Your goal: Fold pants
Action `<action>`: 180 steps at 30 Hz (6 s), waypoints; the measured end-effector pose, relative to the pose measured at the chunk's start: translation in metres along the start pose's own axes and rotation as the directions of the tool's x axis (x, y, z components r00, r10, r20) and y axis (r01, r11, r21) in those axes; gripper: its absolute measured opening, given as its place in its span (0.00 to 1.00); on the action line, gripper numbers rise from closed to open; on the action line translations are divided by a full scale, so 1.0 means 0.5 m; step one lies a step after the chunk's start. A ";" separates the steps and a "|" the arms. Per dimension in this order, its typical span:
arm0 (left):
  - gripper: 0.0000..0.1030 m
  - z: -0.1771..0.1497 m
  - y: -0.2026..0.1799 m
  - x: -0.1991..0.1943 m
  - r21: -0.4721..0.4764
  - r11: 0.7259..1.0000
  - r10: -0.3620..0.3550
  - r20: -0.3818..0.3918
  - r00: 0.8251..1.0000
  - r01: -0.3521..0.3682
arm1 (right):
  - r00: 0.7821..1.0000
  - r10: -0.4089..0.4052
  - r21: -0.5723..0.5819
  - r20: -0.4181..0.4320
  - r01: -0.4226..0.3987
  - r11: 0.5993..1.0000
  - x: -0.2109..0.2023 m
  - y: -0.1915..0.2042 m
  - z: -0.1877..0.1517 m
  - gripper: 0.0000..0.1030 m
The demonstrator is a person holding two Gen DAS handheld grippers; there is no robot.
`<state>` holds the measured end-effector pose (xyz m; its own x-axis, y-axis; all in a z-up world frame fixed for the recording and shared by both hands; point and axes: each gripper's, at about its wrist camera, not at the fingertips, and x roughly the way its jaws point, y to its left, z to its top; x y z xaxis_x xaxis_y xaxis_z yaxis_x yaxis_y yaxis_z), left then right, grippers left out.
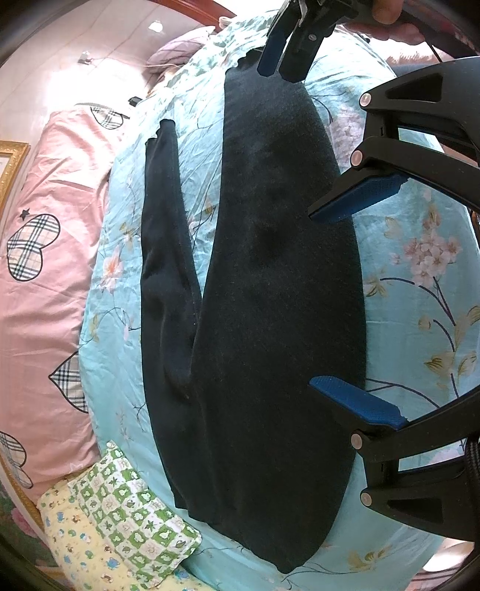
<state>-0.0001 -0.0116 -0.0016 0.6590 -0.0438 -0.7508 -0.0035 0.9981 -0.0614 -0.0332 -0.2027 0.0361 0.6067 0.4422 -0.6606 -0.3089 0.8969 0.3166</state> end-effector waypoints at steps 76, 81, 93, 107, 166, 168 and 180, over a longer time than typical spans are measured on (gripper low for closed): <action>0.83 0.527 -0.067 0.494 0.270 0.856 -0.343 -0.342 0.875 0.441 | 0.994 -0.038 0.214 -0.105 0.060 0.975 0.256 -0.485 0.441 0.79; 0.82 0.530 -0.085 0.562 0.269 0.826 -0.345 -0.451 0.823 0.495 | 0.986 -0.009 0.222 -0.166 0.047 0.974 0.310 -0.511 0.446 0.69; 0.07 0.493 -0.170 0.540 0.387 0.779 -0.285 -0.483 0.828 0.494 | 0.994 0.085 0.204 -0.068 -0.070 0.977 0.235 -0.475 0.441 0.09; 0.04 0.403 -0.154 0.280 0.373 0.790 -0.352 -0.374 0.858 0.487 | 0.996 0.085 0.105 -0.012 -0.083 0.991 0.071 -0.388 0.343 0.08; 0.19 0.069 -0.116 0.074 0.122 0.818 -0.501 -0.329 0.800 0.562 | 0.998 -0.025 0.073 0.054 0.021 0.997 -0.170 -0.302 0.020 0.41; 0.23 0.064 -0.098 0.063 0.093 0.828 -0.503 -0.312 0.806 0.553 | 0.997 -0.017 0.067 0.079 0.012 0.998 -0.176 -0.282 0.029 0.46; 0.27 0.055 0.096 0.007 -0.166 0.886 -0.457 -0.162 0.875 0.432 | 0.975 0.220 -0.044 0.027 -0.218 0.975 -0.052 -0.083 0.039 0.47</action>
<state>0.0227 0.0374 0.0107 0.4564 -0.5013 -0.7351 0.1569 0.8586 -0.4881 -0.0219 -0.2510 0.0534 0.5438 0.6285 -0.5561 -0.4657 0.7773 0.4231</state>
